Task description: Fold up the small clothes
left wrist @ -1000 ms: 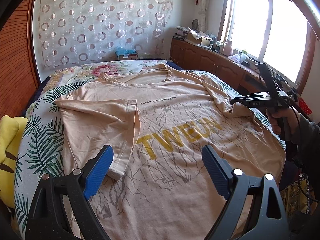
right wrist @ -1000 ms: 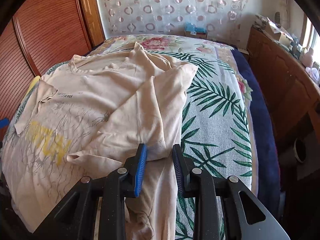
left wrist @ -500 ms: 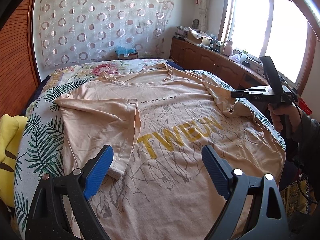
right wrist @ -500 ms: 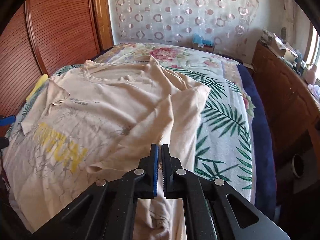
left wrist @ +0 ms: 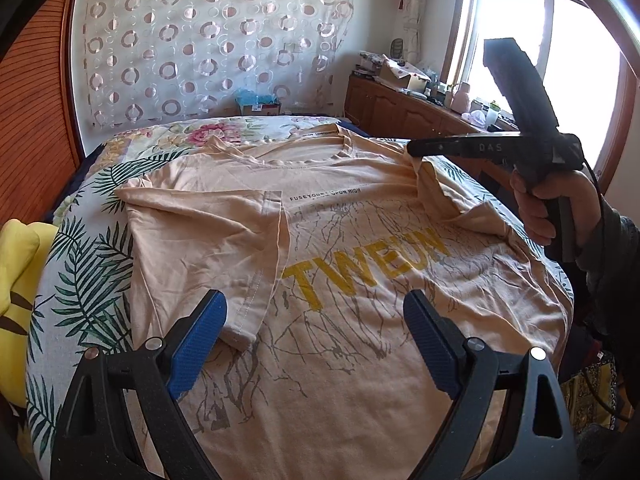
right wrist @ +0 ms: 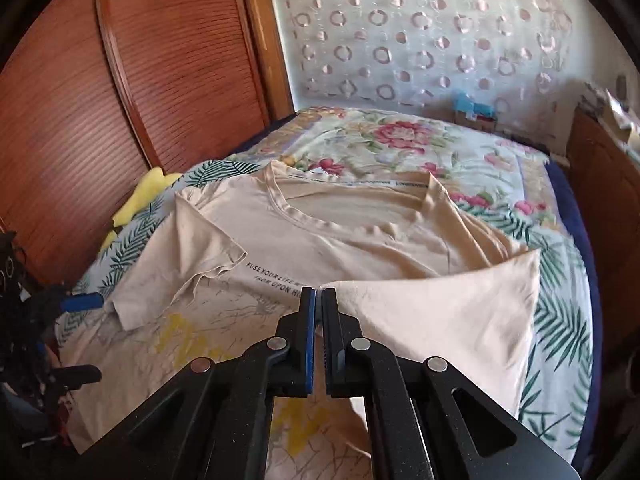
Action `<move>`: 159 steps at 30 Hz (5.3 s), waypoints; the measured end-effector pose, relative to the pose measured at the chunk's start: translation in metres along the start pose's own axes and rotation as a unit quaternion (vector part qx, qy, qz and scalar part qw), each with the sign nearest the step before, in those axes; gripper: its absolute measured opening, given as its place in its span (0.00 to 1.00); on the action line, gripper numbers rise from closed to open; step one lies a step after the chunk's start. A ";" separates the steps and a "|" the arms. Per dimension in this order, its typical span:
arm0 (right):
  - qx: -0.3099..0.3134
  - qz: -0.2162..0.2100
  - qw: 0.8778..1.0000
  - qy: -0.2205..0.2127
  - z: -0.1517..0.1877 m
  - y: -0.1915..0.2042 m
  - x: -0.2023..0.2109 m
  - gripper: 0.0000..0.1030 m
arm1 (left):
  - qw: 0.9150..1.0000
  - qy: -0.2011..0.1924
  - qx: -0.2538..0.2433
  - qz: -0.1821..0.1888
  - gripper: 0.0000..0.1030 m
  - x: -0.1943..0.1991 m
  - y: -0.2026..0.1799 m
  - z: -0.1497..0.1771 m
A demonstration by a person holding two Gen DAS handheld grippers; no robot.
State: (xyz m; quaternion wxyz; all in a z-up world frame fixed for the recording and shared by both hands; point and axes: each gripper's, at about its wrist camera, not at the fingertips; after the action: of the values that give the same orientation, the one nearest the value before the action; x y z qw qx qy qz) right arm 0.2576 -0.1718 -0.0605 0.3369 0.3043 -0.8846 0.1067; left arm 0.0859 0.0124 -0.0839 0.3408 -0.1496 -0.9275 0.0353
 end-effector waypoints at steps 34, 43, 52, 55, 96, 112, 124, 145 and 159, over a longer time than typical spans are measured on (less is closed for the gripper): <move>0.007 0.109 0.992 0.058 0.128 0.008 0.030 0.15 | 1.000 -0.002 0.007 -0.004 0.88 0.004 0.005 -0.001; 0.017 0.077 0.996 0.041 0.134 0.012 0.055 0.05 | 1.000 -0.006 0.008 -0.008 0.88 0.008 0.009 -0.002; 0.006 0.083 0.996 0.030 0.134 0.006 0.072 0.10 | 1.000 -0.010 0.011 -0.014 0.88 0.010 0.013 -0.005; -0.003 0.083 0.996 0.017 0.131 0.005 0.078 0.11 | 1.000 -0.011 0.012 -0.017 0.88 0.010 0.014 -0.006; -0.117 0.141 0.981 0.056 0.040 -0.111 -0.043 0.48 | 0.991 0.081 0.065 -0.089 0.34 -0.102 0.181 -0.072; -0.095 0.158 0.982 0.038 0.045 -0.107 -0.049 0.49 | 0.991 0.054 0.035 -0.118 0.07 -0.105 0.178 -0.124; -0.092 0.157 0.983 0.036 0.044 -0.108 -0.050 0.54 | 0.991 0.075 0.043 -0.104 0.43 -0.098 0.184 -0.118; -0.063 0.138 0.988 0.026 0.017 -0.097 -0.071 0.05 | 0.995 0.067 0.008 -0.079 0.05 -0.102 0.155 -0.099; -0.043 0.060 0.992 -0.105 0.125 -0.010 0.123 0.05 | 0.995 -0.072 -0.008 -0.065 0.05 0.095 0.091 -0.009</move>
State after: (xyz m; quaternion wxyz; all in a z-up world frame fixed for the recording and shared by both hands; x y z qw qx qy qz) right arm 0.1252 -0.2859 -0.0728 0.2474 0.2457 -0.9356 0.0561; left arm 0.0464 0.1274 -0.0331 0.2732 -0.0893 -0.9577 0.0161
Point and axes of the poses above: each gripper's, at about its wrist camera, not at the fingertips, and x roughly against the way its jaws point, y to its left, z to its underside, and after that the axes turned 1 degree about z, right-handed
